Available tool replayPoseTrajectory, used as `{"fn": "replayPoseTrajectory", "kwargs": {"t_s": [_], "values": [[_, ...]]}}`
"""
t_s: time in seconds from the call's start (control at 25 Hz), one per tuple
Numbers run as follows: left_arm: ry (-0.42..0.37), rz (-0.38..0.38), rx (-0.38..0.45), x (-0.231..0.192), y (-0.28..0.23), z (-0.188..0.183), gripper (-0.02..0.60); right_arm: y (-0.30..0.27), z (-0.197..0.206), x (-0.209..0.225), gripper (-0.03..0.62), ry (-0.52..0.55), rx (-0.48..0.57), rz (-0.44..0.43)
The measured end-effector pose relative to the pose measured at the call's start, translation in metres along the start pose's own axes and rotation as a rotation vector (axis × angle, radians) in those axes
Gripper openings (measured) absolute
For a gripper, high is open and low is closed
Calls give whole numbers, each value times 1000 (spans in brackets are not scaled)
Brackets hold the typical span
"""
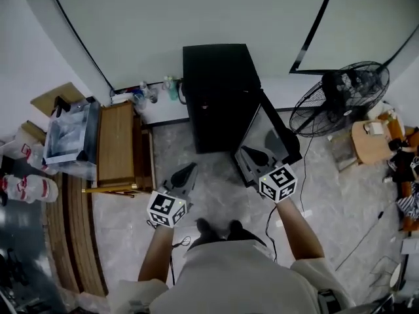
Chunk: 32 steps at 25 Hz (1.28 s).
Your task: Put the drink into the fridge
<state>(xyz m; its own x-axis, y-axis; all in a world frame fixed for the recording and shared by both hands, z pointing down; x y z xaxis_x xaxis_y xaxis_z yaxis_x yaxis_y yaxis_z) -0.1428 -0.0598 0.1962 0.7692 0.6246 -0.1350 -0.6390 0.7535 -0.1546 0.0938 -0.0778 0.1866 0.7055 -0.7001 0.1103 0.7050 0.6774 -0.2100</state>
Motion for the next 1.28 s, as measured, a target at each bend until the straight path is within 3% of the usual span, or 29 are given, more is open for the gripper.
{"fn": "replayPoseTrajectory", "kwargs": {"t_s": [0.4, 0.68, 0.92, 1.28], "values": [[15, -98, 15, 95, 29, -1, 9, 96, 9, -8, -3, 41, -36, -59], [51, -158, 9, 151, 59, 20, 9, 160, 15, -12, -3, 30, -30, -54], [39, -169, 11, 160, 86, 19, 9, 177, 26, -27, -3, -16, -14, -38], [11, -166, 21, 145, 109, 9, 9, 175, 12, -61, -4, 48, 57, -7]]}}
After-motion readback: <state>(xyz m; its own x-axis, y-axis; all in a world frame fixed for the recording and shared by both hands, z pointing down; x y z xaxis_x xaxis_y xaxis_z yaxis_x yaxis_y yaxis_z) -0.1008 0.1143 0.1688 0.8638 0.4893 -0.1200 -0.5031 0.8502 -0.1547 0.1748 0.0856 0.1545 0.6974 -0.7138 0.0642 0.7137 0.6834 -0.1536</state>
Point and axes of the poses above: the fingertips, and each gripper's own axes: y backward along the fingers, x to its right, z out of its underside, the point moved 7 cm from there along y, backward along the fingers, and after that the axes turned 8 degrees about -z, right-handed, at the moved point
